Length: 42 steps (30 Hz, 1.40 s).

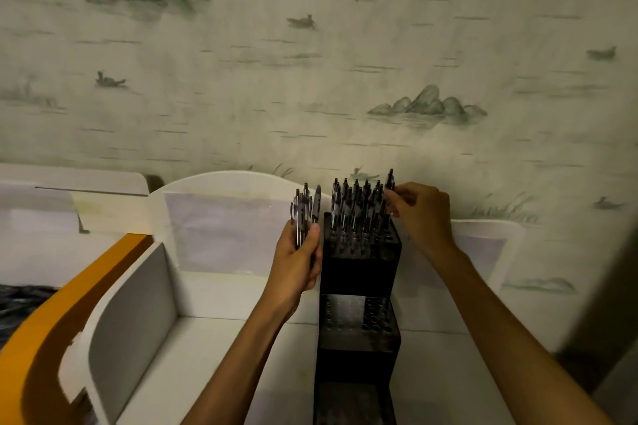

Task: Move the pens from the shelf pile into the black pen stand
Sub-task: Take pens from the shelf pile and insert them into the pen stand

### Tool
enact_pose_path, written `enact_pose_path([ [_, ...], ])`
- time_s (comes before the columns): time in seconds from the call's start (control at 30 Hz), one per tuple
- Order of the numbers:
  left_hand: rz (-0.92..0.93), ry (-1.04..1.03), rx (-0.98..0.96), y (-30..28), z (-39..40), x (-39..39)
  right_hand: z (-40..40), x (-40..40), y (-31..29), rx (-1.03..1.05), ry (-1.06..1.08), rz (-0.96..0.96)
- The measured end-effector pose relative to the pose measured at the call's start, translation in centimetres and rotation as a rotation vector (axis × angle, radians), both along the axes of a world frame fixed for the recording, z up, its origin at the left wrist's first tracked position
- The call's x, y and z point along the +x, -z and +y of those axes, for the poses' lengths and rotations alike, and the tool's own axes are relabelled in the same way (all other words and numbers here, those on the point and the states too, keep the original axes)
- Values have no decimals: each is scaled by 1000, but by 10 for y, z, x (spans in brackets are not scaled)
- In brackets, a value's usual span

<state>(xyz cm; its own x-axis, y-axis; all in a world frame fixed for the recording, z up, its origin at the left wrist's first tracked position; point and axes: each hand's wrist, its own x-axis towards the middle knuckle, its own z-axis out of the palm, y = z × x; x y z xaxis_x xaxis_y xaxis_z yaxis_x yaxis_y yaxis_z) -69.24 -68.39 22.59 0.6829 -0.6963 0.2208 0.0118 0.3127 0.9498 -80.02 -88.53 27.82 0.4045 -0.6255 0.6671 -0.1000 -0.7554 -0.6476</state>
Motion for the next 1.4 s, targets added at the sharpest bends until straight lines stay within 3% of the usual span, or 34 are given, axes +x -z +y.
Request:
enact_pose_path([
  [0.2,48,2,8,2,-1,4,0,0,0,32,-3,26],
  [0.43,21,5,-7,3,-4,-2,3,2,14,25,-11,189],
  [0.77,37,-30,51,6,-7,-4,5,-10,20,132,14,197],
  [1.0,92,-39,23,2,-11,-11,38,-9,8,516,-396,68],
  [1.4,-45,48,129,4,-6,-19,54,1,-1,749,-584,49],
])
